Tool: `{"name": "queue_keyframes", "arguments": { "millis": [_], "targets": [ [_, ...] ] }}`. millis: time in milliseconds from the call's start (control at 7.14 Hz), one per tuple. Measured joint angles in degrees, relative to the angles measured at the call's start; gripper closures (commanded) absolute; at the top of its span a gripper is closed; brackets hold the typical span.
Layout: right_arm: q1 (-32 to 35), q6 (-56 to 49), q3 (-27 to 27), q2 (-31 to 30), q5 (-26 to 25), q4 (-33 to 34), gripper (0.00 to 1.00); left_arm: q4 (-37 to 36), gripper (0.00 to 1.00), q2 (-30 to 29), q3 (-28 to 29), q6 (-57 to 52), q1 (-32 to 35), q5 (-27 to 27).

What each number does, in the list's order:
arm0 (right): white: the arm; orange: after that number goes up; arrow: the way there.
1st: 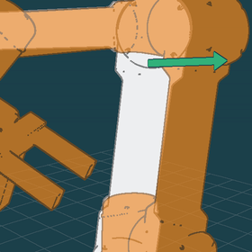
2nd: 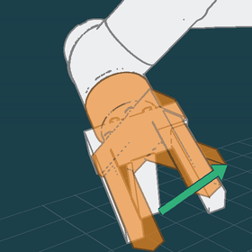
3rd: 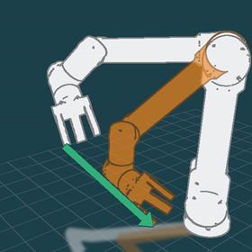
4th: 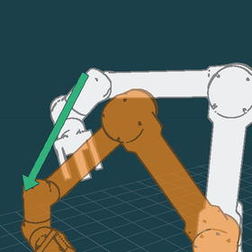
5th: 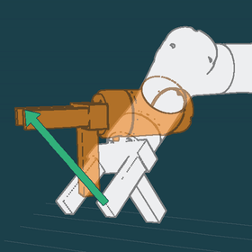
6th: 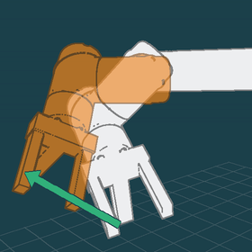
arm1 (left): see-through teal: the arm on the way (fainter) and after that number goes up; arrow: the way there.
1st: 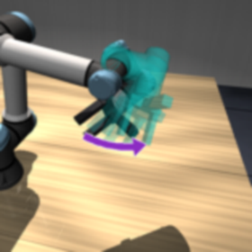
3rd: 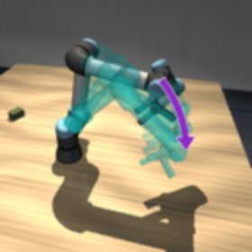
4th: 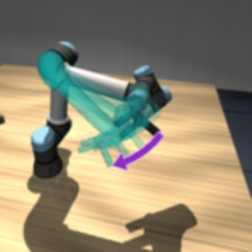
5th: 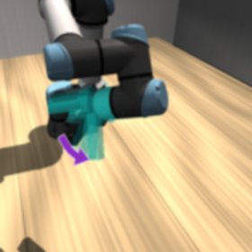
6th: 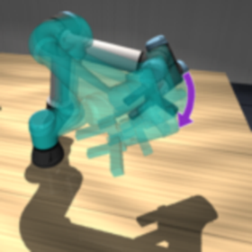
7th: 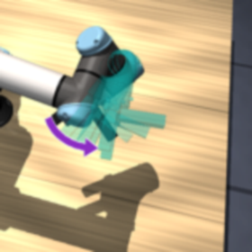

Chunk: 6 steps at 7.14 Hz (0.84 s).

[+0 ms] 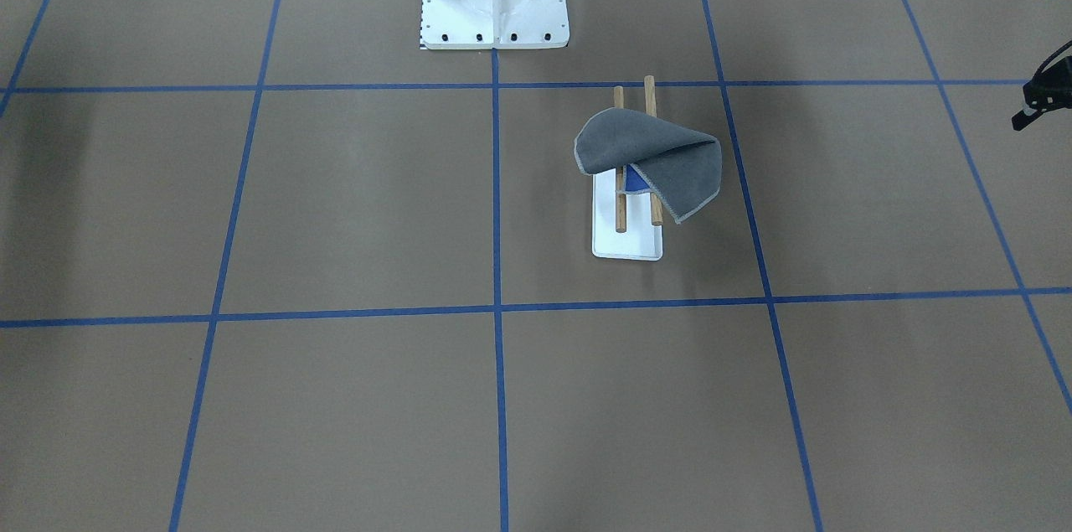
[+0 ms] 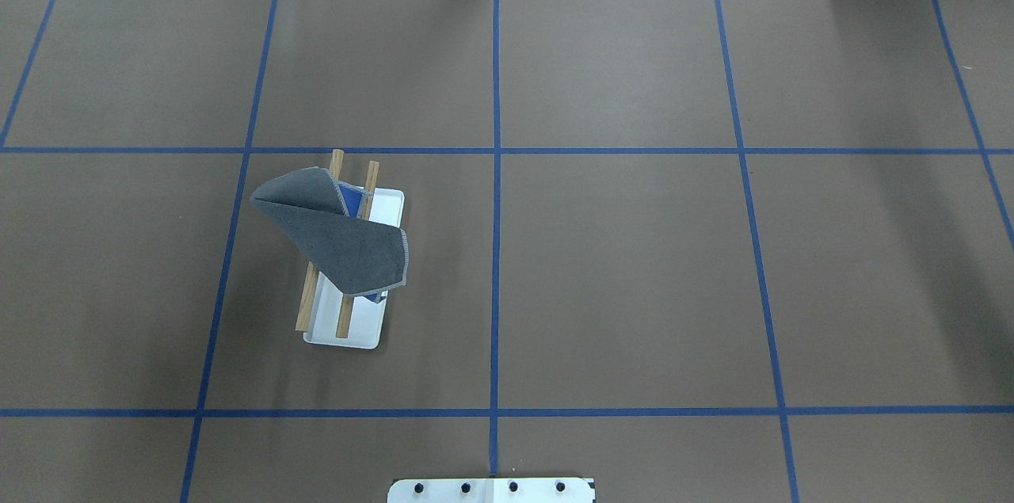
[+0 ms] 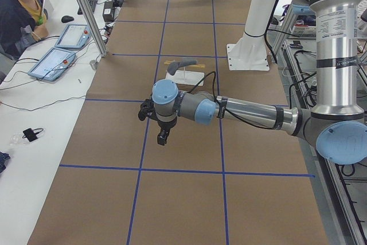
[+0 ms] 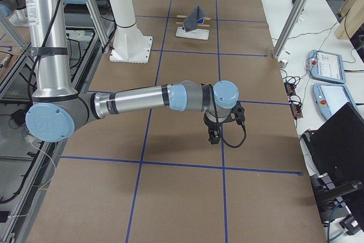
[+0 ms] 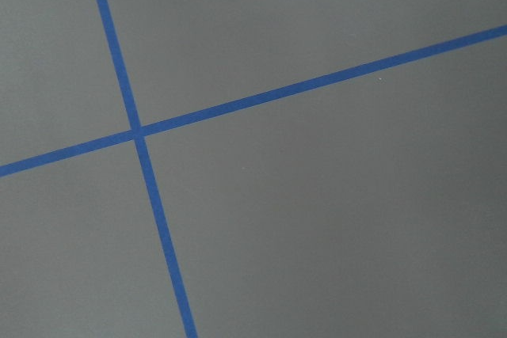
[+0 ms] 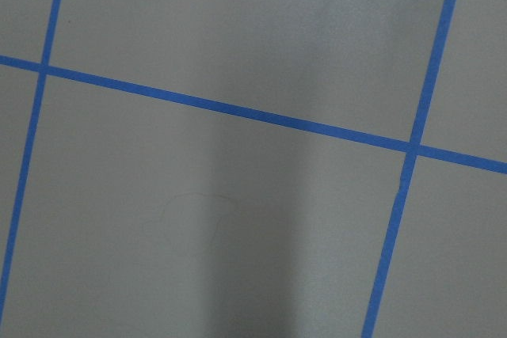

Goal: Hang towel on rack

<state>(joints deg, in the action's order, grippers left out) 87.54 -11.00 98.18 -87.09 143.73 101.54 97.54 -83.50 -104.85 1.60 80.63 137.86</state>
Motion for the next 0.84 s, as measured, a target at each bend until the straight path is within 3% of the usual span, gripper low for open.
{"name": "queue_keyframes", "arguments": {
  "millis": [420, 841],
  "targets": [
    [0.0, -0.4, 0.2, 0.5, 0.8, -0.1, 0.00, 0.0, 0.02, 0.1, 0.1, 0.0, 0.1, 0.1],
    [0.0, -0.4, 0.2, 2.0, -3.5, 0.0, 0.00, 0.0, 0.02, 0.4, 0.0, 0.0, 0.1, 0.9]
  ]
}}
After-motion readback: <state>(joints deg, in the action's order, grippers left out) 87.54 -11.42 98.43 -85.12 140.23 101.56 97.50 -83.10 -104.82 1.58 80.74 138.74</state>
